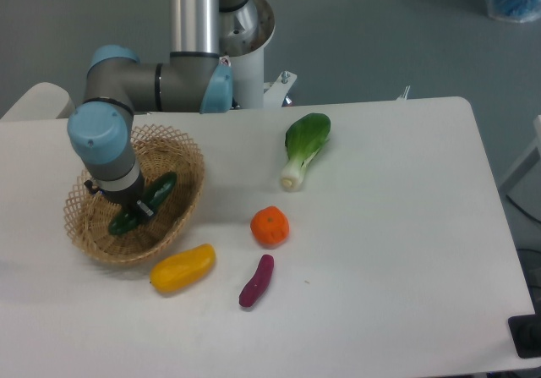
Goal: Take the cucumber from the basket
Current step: 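Lift the cucumber out of the basket and carry it away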
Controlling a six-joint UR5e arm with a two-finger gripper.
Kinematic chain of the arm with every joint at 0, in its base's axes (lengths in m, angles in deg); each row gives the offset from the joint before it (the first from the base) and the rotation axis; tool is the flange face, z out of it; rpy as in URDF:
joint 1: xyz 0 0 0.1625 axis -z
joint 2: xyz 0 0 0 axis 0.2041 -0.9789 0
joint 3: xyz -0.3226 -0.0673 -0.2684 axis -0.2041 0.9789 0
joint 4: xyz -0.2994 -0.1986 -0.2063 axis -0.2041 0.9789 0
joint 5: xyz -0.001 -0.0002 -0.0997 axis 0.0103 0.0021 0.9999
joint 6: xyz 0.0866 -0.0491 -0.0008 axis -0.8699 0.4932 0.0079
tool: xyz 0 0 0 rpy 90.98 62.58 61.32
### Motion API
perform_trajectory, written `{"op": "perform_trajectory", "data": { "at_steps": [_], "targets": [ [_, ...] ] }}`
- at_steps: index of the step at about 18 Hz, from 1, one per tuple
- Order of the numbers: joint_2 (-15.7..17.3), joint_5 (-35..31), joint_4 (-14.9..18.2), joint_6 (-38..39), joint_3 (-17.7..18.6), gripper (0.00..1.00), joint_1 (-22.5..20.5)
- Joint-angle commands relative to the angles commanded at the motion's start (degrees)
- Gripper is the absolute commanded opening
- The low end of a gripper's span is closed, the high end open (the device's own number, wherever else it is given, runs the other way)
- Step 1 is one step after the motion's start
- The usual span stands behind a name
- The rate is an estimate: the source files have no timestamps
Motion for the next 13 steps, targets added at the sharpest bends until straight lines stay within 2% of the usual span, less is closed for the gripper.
{"op": "perform_trajectory", "data": {
  "at_steps": [3,7,13],
  "targets": [
    [0.8,0.4,2.9,-0.3,-3.3,0.22,-2.8],
    [0.4,0.4,3.3,-3.0,-7.6,0.23,-6.6],
    [-4.0,0.0,3.4,-11.2,-12.7,0.23,-12.7]
  ]
}}
